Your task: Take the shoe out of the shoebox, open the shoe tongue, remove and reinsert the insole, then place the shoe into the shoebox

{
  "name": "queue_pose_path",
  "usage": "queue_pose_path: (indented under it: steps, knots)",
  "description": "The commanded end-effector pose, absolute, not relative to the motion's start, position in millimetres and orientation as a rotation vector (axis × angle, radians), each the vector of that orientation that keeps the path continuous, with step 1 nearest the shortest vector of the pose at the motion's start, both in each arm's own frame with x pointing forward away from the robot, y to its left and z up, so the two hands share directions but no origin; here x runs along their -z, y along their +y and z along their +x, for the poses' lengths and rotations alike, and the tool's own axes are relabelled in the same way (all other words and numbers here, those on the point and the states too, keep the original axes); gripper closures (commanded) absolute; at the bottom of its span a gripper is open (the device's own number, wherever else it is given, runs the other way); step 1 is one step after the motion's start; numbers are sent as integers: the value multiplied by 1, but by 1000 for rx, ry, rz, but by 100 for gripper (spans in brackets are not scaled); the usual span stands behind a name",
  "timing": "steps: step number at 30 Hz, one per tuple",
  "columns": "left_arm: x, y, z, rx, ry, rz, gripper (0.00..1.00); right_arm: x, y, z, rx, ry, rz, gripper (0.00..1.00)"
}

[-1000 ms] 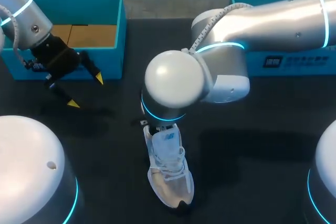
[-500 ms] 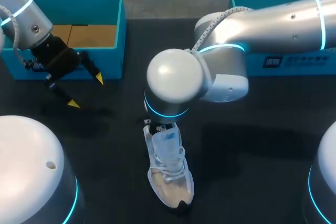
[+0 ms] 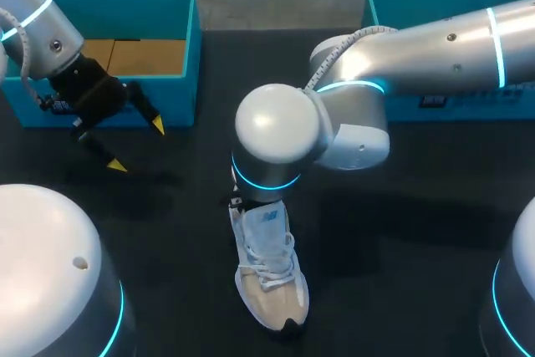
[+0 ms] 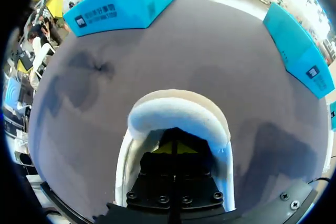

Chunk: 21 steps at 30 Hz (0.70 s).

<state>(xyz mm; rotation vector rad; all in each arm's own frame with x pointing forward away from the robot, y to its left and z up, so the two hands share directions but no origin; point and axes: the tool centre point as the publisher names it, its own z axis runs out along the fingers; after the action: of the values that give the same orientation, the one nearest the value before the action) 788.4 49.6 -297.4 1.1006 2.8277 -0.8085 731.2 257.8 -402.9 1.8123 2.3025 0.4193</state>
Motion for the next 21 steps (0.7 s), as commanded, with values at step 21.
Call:
queue_pose_path:
  steps: [21]
  knots:
    - [297,50,788,802,2830,1102,0,389,260,751,-508,2281,1686,100]
